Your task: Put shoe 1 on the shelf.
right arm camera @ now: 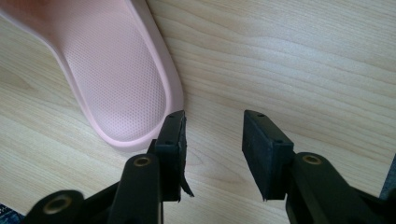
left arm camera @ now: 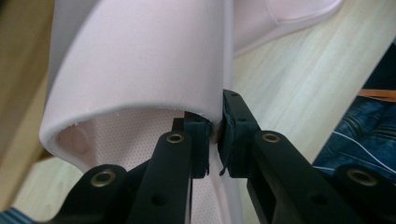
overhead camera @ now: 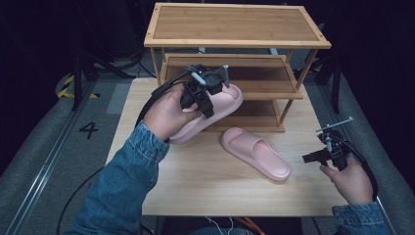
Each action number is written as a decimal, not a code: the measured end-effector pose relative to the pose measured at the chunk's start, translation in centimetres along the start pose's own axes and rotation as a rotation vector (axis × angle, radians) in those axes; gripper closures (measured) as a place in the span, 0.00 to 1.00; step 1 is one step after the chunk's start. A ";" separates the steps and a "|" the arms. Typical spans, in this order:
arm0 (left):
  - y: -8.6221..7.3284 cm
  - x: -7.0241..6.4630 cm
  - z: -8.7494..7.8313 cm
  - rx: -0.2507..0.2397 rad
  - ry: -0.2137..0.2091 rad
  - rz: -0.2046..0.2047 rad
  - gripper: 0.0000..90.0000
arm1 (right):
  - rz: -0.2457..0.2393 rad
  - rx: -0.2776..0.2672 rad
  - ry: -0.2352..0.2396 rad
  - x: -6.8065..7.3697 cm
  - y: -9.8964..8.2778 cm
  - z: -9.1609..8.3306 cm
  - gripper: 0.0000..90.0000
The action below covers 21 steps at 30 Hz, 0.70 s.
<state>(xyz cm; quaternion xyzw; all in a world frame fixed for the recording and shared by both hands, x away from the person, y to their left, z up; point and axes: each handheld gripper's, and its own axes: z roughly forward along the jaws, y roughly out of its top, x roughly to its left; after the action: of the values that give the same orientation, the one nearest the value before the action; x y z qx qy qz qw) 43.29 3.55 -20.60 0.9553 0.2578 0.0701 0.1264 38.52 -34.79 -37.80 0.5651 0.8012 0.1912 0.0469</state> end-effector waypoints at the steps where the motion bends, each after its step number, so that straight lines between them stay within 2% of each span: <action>1: 0.3 0.0 -0.1 -0.003 0.004 -0.005 0.91 | -0.001 0.001 0.001 0.0 0.0 0.0 0.67; 3: 0.8 0.3 -0.3 -0.005 0.010 0.004 0.91 | 0.000 0.001 0.000 0.0 0.0 0.0 0.67; 10: 3.0 1.9 -0.4 -0.024 0.033 -0.017 0.91 | 0.000 0.000 0.003 -0.1 -0.1 0.0 0.67; 15: 3.6 3.4 -0.2 -0.060 0.040 -0.056 0.91 | 0.004 -0.011 0.001 -0.3 -0.1 -0.2 0.67; 21: 4.0 4.3 0.6 -0.073 0.063 -0.071 0.92 | 0.004 -0.013 -0.001 -0.4 -0.1 -0.3 0.67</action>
<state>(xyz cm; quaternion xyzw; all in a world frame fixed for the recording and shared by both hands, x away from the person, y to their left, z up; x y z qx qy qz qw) 49.00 2.28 -19.79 0.9376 0.2927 0.1050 0.1554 38.43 -35.24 -37.63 0.5664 0.7989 0.1962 0.0505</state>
